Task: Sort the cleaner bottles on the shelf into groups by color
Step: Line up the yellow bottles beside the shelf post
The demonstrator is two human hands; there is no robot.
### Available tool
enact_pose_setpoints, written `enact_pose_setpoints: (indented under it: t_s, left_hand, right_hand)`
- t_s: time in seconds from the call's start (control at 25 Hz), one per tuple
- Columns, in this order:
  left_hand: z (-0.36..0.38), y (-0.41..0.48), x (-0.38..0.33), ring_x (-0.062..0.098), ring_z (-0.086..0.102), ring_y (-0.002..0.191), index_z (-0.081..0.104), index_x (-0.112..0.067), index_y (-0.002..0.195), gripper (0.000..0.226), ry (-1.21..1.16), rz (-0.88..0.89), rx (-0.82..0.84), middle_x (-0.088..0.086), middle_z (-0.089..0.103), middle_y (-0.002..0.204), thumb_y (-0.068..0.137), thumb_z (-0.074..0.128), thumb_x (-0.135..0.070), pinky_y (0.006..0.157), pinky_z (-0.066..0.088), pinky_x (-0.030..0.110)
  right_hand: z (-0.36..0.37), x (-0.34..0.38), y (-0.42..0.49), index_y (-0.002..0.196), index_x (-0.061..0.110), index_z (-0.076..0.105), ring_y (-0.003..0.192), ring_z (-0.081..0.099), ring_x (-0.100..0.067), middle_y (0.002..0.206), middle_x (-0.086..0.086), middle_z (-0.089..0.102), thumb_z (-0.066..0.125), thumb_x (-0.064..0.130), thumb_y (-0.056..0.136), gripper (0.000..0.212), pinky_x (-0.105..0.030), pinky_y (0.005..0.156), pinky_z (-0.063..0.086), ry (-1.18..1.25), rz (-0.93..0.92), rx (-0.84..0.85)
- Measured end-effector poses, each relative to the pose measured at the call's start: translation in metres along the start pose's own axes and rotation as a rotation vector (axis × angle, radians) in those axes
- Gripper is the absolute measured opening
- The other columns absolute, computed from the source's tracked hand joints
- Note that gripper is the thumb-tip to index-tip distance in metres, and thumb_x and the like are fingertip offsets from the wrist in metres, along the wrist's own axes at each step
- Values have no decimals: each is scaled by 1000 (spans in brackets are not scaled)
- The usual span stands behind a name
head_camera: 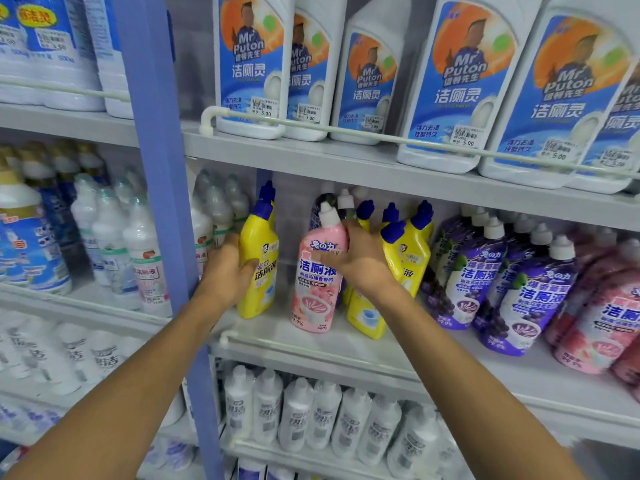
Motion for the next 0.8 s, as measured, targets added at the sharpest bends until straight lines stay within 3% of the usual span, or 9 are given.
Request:
enact_pose_setpoints:
  t_s: [0.12, 0.36, 0.52, 0.64, 0.8]
  left_hand:
    - [8, 6, 7, 34, 66, 99, 53, -11, 118, 34, -113, -28, 54, 14, 69, 111, 92, 72, -20, 90, 56, 49]
    - [15, 7, 2, 29, 66, 97, 51, -16, 111, 25, -288, -17, 118, 11, 67, 107, 94, 67, -7, 90, 54, 43]
    - [12, 9, 3, 31, 69, 94, 53, -13, 114, 25, -149, -12, 118, 11, 70, 103, 94, 69, -17, 87, 56, 46]
    - [6, 10, -6, 34, 65, 92, 53, -9, 116, 34, 90, -4, 181, 11, 68, 97, 93, 70, -28, 83, 54, 42]
    - [0, -6, -20, 39, 66, 95, 54, -8, 106, 30, 265, 6, 234, 11, 65, 94, 90, 72, -27, 80, 55, 41]
  right_hand:
    - [-1, -5, -8, 110, 18, 60, 86, 70, -17, 99, 2, 73, 88, 43, 73, 53, -41, 75, 61, 94, 14, 14]
    - [-36, -22, -25, 100, 14, 58, 78, 65, -15, 88, 2, 68, 86, 43, 75, 47, -26, 62, 52, -8, -48, 56]
    - [-52, -31, -31, 101, 12, 55, 75, 60, -15, 86, 3, 63, 85, 45, 76, 51, -24, 58, 42, -66, -58, 59]
    - [-53, -30, -32, 103, 10, 56, 79, 61, -19, 90, -1, 65, 84, 48, 75, 55, -28, 60, 44, -79, -92, 59]
    - [-65, -38, -39, 104, 8, 57, 83, 65, -24, 93, -5, 69, 84, 53, 73, 60, -39, 71, 55, -92, -115, 81]
Point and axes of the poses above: each hand's wrist, its own y-axis towards the middle knuckle, its own z-axis out of the palm, x = y × z, the point moved 5 cm from there along y, towards the middle knuckle
